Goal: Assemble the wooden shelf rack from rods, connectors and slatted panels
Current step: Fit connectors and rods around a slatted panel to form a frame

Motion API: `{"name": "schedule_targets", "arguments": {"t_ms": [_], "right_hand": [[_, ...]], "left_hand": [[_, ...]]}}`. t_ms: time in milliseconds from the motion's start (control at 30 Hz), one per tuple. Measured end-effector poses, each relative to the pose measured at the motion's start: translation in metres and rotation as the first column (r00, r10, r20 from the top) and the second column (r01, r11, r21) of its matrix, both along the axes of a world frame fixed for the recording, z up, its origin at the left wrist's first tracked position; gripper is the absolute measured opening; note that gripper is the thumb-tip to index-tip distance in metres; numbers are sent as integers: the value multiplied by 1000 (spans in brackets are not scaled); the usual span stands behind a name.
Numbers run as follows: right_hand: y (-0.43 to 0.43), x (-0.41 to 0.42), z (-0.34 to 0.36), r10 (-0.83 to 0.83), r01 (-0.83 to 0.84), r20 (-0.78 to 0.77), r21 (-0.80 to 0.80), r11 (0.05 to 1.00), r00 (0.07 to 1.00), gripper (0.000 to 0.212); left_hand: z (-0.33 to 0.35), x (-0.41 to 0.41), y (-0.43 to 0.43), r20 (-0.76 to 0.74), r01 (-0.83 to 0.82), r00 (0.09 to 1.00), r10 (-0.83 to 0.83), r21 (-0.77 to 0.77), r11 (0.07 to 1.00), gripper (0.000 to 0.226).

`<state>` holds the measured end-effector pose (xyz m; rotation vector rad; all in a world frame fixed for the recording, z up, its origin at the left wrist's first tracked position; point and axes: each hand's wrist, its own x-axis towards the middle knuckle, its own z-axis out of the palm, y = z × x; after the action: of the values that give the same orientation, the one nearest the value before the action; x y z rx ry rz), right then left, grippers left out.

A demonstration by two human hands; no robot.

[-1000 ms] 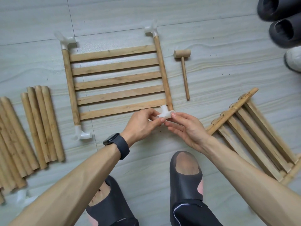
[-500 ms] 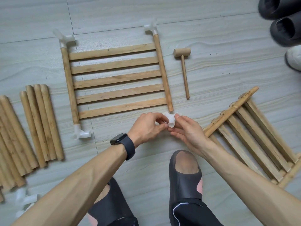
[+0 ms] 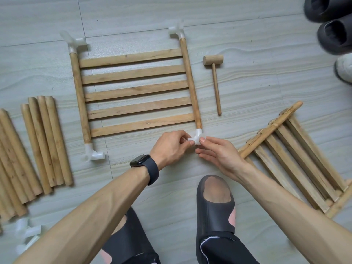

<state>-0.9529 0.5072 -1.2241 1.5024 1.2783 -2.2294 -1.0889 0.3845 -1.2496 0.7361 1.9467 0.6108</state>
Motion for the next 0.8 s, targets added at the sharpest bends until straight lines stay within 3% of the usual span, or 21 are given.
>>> {"name": "schedule_targets", "arguments": {"t_ms": [67, 133, 200, 300, 400, 567, 800], "right_hand": [[0, 1, -3, 11, -11, 14, 43, 999, 1000, 21], [0, 1, -5, 2, -4, 36, 54, 999, 999, 23], [0, 1, -6, -21, 18, 42, 65, 998, 999, 26], [-1, 1, -8, -98, 95, 37, 69, 993, 995, 28], [-3, 1, -8, -178, 178, 21, 13, 984, 984, 24], [-4, 1, -6, -330, 331, 20, -91, 939, 944, 26], [-7, -4, -6, -258, 254, 30, 107, 961, 966, 39]], "left_hand": [[2, -3, -3, -212, 84, 974, -78, 20, 996, 32], [2, -9, -7, -534, 145, 838, -112, 19, 989, 43], [-1, -20, -10, -658, 182, 725, -202, -100, 978, 64], [-16, -36, -19, -590, 236, 731, -343, -253, 938, 69], [-21, -42, -26, -518, 240, 791, -326, -227, 944, 65], [-22, -44, -24, -534, 242, 771, -347, -258, 935, 67], [-20, -46, -21, -512, 262, 772, -376, -284, 922, 67]]}}
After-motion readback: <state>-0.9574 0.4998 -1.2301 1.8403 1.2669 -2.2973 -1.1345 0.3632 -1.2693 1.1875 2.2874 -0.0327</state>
